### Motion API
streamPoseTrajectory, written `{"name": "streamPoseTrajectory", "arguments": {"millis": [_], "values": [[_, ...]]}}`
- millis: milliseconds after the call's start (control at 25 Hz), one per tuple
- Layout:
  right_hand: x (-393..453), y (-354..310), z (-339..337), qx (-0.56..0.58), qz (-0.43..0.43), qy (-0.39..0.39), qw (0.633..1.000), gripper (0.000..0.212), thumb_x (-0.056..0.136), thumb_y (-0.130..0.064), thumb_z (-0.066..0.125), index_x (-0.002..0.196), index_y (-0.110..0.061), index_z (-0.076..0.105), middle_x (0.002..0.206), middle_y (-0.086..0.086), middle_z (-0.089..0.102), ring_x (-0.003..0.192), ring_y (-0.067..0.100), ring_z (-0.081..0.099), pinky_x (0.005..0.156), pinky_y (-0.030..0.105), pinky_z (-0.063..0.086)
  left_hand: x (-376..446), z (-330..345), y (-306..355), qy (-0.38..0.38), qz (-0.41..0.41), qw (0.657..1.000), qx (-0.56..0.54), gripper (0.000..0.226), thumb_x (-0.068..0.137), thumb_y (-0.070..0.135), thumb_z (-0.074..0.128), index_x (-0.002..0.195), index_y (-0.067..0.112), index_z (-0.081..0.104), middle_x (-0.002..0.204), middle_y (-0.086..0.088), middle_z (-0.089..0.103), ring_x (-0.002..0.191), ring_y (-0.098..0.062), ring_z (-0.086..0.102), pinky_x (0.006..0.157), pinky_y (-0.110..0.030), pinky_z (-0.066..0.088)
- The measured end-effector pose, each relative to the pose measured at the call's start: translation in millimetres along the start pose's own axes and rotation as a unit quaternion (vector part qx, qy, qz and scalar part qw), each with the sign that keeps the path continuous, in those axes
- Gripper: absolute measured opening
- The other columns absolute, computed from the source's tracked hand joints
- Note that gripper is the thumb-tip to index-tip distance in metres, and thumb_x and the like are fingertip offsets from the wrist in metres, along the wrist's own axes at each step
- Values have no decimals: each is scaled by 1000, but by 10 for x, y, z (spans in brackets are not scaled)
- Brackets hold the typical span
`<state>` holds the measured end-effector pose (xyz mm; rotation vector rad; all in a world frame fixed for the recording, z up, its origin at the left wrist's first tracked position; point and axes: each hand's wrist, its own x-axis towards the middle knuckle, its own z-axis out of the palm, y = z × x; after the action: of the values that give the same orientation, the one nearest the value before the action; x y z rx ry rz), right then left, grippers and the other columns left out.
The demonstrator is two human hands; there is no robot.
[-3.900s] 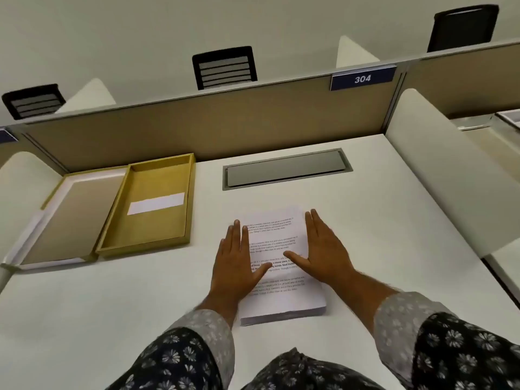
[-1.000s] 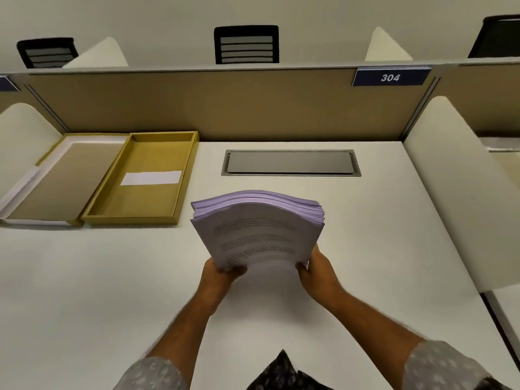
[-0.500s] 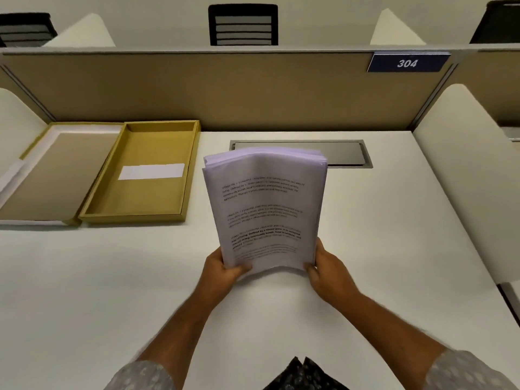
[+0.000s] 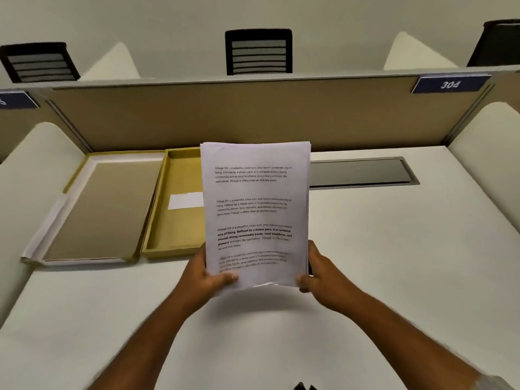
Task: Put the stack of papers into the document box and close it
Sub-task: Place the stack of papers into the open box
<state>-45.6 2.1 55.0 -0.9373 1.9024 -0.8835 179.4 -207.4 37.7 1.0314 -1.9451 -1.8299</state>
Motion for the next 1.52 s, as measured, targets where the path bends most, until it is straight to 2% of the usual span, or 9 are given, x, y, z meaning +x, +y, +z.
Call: {"name": "streamPoseTrajectory", "arguments": {"millis": [280,480,600,680,760,840,1040,1400,1520], "values": [[1125,-918,346,29,47,-71,996,76,91,2,62,154,-25,31,141,2,56,115,27,65,76,34,67,650,-1068,189,-5,-20,1000,-20,78,60,8,91,130,24,62,116,8,81,105,-15,79,80,-25,63],[1951,-1141,683,26,135,-63,989,65,98,4,51,158,-14,32,141,12,54,100,33,71,67,34,66,1310,-1501,-101,1,-124,992,17,75,76,-3,86,144,15,58,134,-2,74,124,-25,69,108,-41,53],[2217,-1051,943,-18,203,-52,978,47,105,-5,43,152,-4,40,136,23,63,98,36,73,73,34,64,1491,-1496,-318,15,-159,986,50,68,81,-4,82,142,15,58,127,4,72,118,-21,67,97,-29,50],[2308,-985,1007,-66,206,-40,976,44,107,-10,41,151,-4,40,123,18,66,89,27,71,64,24,59,1496,-1488,-413,49,-151,987,36,70,81,0,82,140,22,54,115,17,70,105,-7,66,83,-22,49],[2365,-955,1026,-75,216,-40,973,52,106,-10,39,156,-8,31,116,13,64,82,24,71,65,27,63,1466,-1477,-520,70,-121,990,19,76,82,1,81,142,34,48,113,27,66,105,2,62,77,-19,48],[2395,-953,1063,-63,237,-37,969,59,105,-10,39,161,-12,22,116,17,65,81,26,72,74,38,66,1448,-1458,-570,90,-100,991,2,79,83,-2,78,142,40,46,116,27,67,109,1,62,77,-20,50],[2401,-1057,1176,-81,259,-13,962,68,109,-20,43,166,-20,6,99,9,63,68,13,63,49,21,55,1489,-1451,-560,116,-92,989,-18,74,83,-5,77,140,36,54,111,27,69,106,0,65,78,-20,52],[2332,-1087,1161,-101,247,-5,964,59,109,-19,44,162,-15,18,98,9,64,67,13,62,48,20,52,1495,-1466,-559,112,-85,990,-15,69,84,1,80,133,42,54,106,32,69,110,-1,65,77,-18,52],[2302,-1113,1141,-127,223,5,967,51,106,-17,51,154,-10,35,101,6,60,74,17,65,54,21,53,1439,-1440,-494,105,-85,991,6,66,88,3,79,139,35,51,114,25,66,119,-16,65,83,-23,52]]}}
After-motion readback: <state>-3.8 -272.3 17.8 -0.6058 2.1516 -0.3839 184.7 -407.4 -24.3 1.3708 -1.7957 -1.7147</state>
